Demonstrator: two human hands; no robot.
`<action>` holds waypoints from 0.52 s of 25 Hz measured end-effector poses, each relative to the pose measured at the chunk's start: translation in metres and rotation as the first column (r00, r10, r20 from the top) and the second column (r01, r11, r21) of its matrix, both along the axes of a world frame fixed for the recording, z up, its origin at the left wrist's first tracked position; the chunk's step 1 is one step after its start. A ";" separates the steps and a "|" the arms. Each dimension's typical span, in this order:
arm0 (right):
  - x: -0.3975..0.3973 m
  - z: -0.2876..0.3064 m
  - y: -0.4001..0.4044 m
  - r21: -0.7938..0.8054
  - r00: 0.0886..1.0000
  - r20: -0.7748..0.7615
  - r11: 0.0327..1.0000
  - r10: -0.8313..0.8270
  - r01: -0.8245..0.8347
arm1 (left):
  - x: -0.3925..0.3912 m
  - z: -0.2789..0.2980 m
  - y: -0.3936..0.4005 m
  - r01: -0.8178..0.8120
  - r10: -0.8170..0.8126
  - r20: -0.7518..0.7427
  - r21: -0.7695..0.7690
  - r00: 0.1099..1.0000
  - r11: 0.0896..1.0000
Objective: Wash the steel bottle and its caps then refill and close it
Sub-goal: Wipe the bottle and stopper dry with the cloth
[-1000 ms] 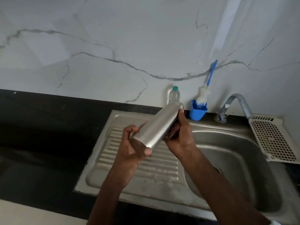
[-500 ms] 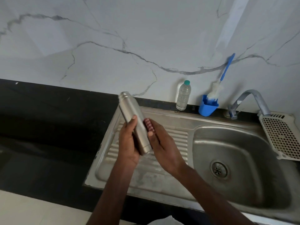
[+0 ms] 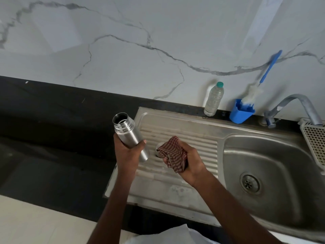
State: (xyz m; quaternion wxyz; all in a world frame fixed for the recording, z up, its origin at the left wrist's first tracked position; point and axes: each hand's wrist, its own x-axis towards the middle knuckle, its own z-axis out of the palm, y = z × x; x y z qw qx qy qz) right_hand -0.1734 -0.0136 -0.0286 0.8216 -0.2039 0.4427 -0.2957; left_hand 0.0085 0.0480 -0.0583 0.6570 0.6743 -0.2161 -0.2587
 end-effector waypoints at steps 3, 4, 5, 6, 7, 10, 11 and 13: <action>0.005 -0.006 -0.001 -0.013 1.000 -0.028 1.000 0.012 -0.013 | 0.005 -0.018 0.000 0.014 -0.015 0.037 0.030 0.999 0.999; 0.005 -0.007 0.000 -0.013 0.999 -0.030 1.000 0.013 -0.013 | 0.006 -0.023 0.000 0.010 -0.012 0.047 0.038 0.999 0.999; 0.004 -0.008 0.000 -0.011 0.999 -0.030 1.000 0.012 -0.012 | 0.007 -0.027 0.001 0.011 -0.013 0.053 0.040 0.999 0.999; 0.003 -0.009 0.001 -0.009 1.000 -0.031 1.000 0.007 -0.008 | 0.005 -0.030 0.001 0.013 -0.016 0.055 0.048 0.998 0.999; 0.001 -0.009 0.002 -0.008 0.999 -0.035 1.000 0.002 -0.003 | 0.004 -0.034 0.002 0.016 -0.019 0.059 0.056 0.998 0.998; -0.003 -0.010 0.006 0.009 0.998 -0.056 1.000 -0.016 0.016 | 0.000 -0.041 0.006 0.017 -0.025 0.104 0.080 0.994 0.997; -0.005 -0.009 0.007 0.020 0.998 -0.048 0.999 -0.032 0.033 | -0.001 -0.043 0.008 0.015 -0.026 0.119 0.091 0.993 0.996; -0.007 -0.006 0.010 0.028 0.998 -0.037 0.998 -0.055 0.056 | -0.004 -0.045 0.011 0.004 -0.020 0.146 0.105 0.989 0.994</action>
